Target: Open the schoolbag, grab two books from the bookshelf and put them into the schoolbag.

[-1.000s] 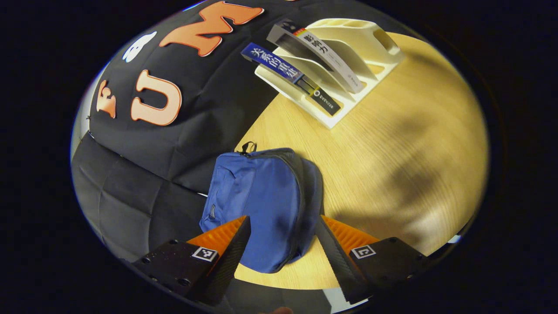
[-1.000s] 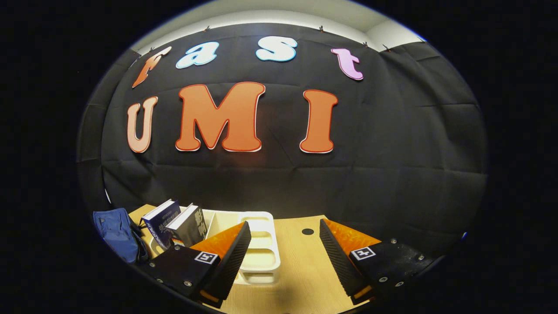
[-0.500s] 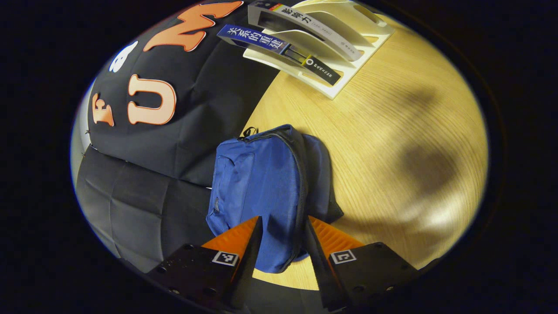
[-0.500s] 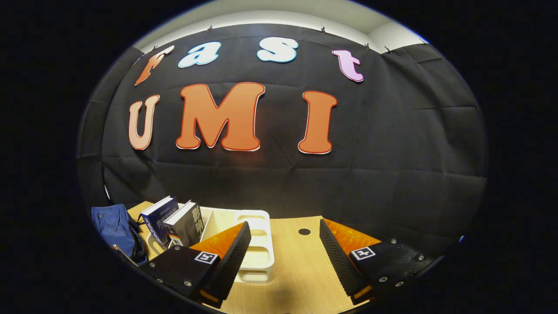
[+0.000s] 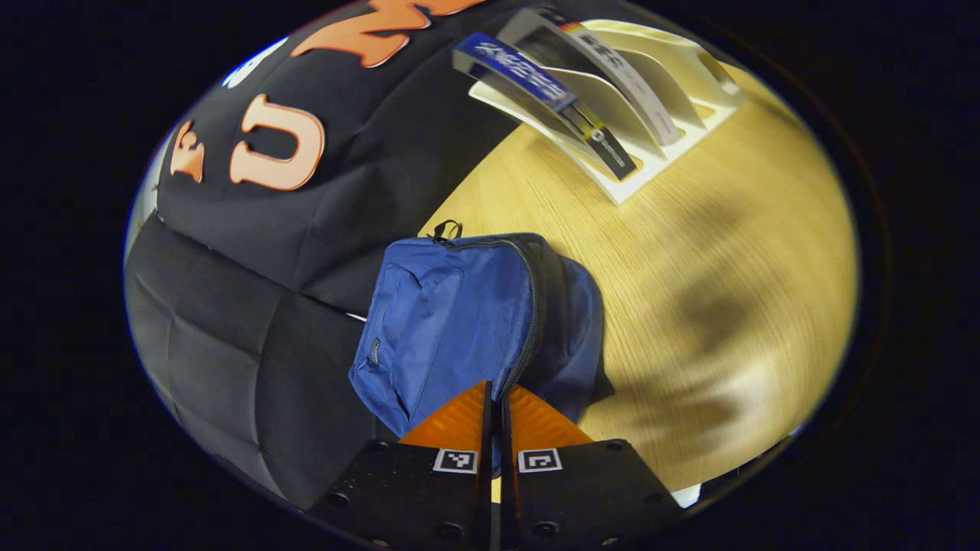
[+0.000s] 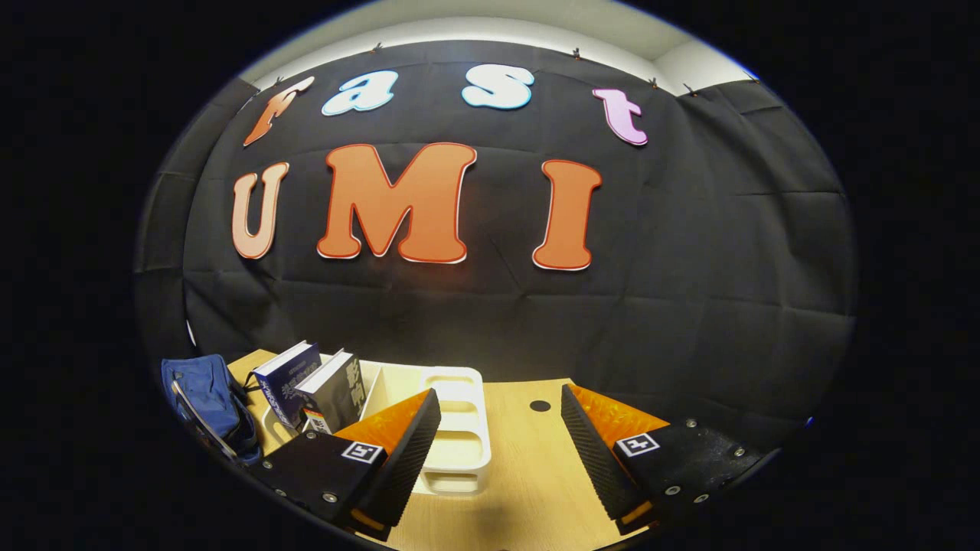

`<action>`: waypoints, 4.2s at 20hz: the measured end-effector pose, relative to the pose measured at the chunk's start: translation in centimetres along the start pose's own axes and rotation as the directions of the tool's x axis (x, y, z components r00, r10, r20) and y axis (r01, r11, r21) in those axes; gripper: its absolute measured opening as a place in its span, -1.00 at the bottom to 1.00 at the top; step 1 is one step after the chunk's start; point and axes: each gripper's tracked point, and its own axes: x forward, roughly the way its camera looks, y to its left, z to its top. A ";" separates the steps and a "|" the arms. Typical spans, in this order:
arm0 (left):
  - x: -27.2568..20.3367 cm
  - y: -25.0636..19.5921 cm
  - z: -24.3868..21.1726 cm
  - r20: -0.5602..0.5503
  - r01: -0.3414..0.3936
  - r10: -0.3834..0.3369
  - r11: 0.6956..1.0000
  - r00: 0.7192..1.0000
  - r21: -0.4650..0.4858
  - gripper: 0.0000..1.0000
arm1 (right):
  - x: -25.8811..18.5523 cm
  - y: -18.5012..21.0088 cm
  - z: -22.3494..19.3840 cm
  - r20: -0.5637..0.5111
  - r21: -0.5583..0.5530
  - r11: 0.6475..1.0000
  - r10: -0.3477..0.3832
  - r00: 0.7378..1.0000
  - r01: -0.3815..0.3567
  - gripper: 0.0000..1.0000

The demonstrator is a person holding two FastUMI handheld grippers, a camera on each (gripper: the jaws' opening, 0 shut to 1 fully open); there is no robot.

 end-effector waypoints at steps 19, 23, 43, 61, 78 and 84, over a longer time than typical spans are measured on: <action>-1.9 18.4 7.3 0.208 0.374 -0.314 0.834 0.926 -0.406 -0.98 | 2.3 24.8 2.0 -0.298 -0.052 0.935 0.320 0.899 -0.350 0.89; -0.3 20.9 7.7 0.266 0.456 -0.373 0.783 0.889 -0.423 -0.97 | 3.9 27.9 2.0 -0.369 -0.061 0.937 0.299 0.880 -0.344 0.89; 4.9 26.6 6.6 0.399 0.675 -0.546 0.558 0.737 -0.483 -0.99 | 11.9 33.4 -9.7 -0.834 -0.121 0.930 0.093 0.543 -0.346 0.63; 4.4 24.8 6.4 0.398 0.702 -0.582 0.538 0.710 -0.466 -0.99 | 7.2 27.7 -2.7 -0.816 0.077 0.961 0.213 0.537 -0.264 -0.22; 4.3 23.5 7.6 0.332 0.676 -0.594 0.585 0.733 -0.447 -0.99 | -10.4 33.9 -2.9 -0.581 0.659 0.734 0.637 0.507 -0.167 -0.23; 5.4 22.5 8.0 0.291 0.665 -0.612 0.569 0.736 -0.484 -0.99 | -11.8 36.1 -7.0 -0.512 0.799 0.601 0.677 0.529 0.004 -0.24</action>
